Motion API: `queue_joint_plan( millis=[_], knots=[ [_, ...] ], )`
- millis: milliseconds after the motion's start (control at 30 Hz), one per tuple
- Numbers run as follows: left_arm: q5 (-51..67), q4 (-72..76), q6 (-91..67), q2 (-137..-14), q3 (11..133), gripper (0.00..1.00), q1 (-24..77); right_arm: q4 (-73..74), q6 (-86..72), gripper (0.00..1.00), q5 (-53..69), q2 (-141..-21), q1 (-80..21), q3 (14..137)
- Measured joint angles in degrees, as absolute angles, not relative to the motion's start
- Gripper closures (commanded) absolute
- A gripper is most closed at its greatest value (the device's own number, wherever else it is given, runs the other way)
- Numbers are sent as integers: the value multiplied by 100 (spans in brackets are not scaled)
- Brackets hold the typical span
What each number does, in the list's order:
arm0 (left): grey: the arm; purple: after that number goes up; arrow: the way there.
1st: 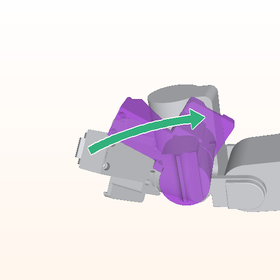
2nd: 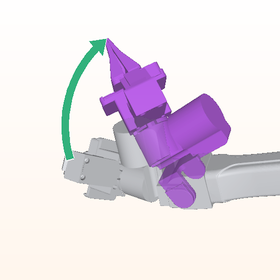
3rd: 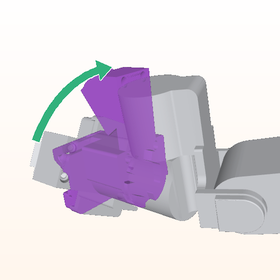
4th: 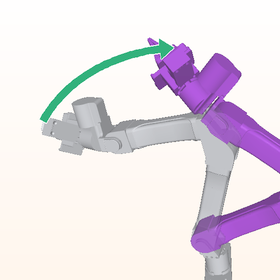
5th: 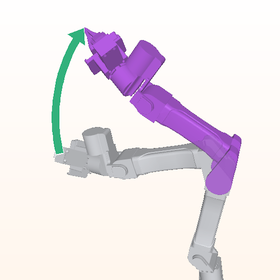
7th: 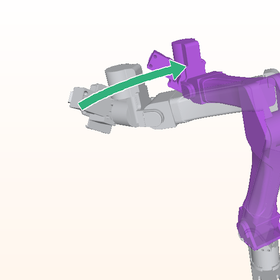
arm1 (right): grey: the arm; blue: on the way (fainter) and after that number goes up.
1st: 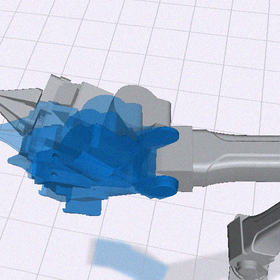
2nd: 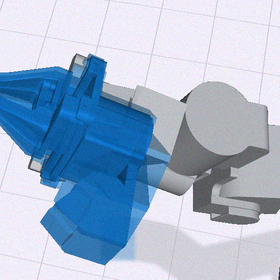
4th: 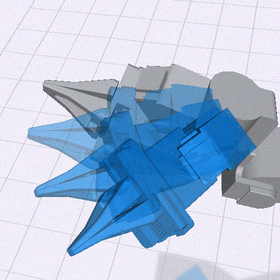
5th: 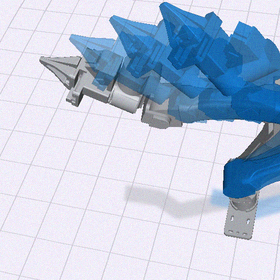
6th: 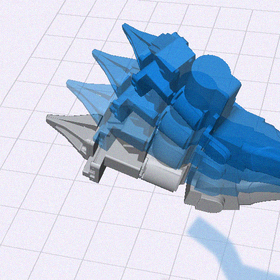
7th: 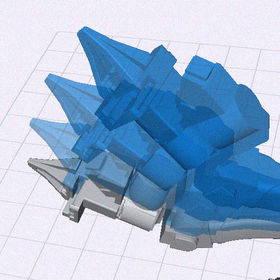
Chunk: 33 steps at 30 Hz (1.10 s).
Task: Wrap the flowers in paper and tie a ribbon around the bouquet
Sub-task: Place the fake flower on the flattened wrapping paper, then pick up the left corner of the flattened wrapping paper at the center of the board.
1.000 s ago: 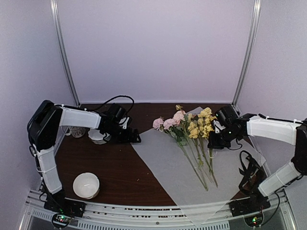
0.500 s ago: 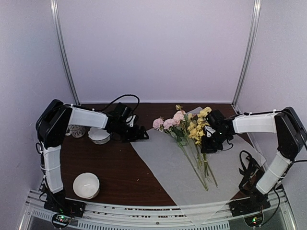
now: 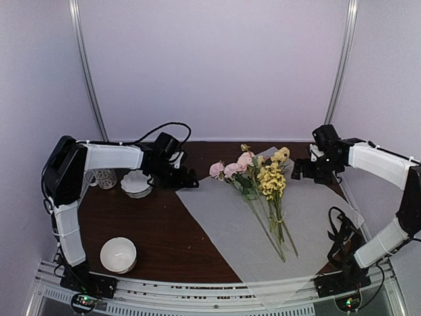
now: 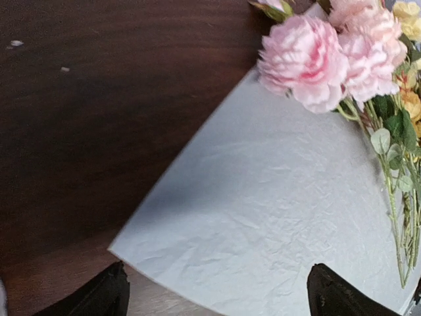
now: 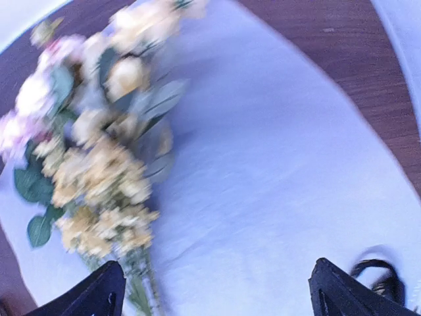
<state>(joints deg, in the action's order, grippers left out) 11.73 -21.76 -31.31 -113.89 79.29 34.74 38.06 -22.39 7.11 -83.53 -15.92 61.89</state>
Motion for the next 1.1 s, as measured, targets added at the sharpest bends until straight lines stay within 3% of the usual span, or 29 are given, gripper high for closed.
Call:
queue_joint_plan(
  millis=[133,300,833,933,1000,1100],
  knots=[
    [838,-2486,-2899,-11100,7929,2,3011,4007,-2027,0,388,-8613,-370,6536],
    [926,-2620,-2790,-11360,7931,2,2711,4224,-1763,0,274,-9443,244,6687],
    [2180,-1938,-3022,-12197,8444,5,3323,4056,-1579,0,784,-10291,320,6455],
    [2401,-1765,-3151,-12258,8462,22,3411,3968,-1584,0,904,-10291,320,6455],
    [2508,-1754,-3210,-12296,8473,48,3439,3903,-1586,0,989,-10291,320,6451],
    [2613,-1811,-3271,-12361,8475,97,3461,3850,-1584,0,1096,-10294,320,6442]
  ],
)
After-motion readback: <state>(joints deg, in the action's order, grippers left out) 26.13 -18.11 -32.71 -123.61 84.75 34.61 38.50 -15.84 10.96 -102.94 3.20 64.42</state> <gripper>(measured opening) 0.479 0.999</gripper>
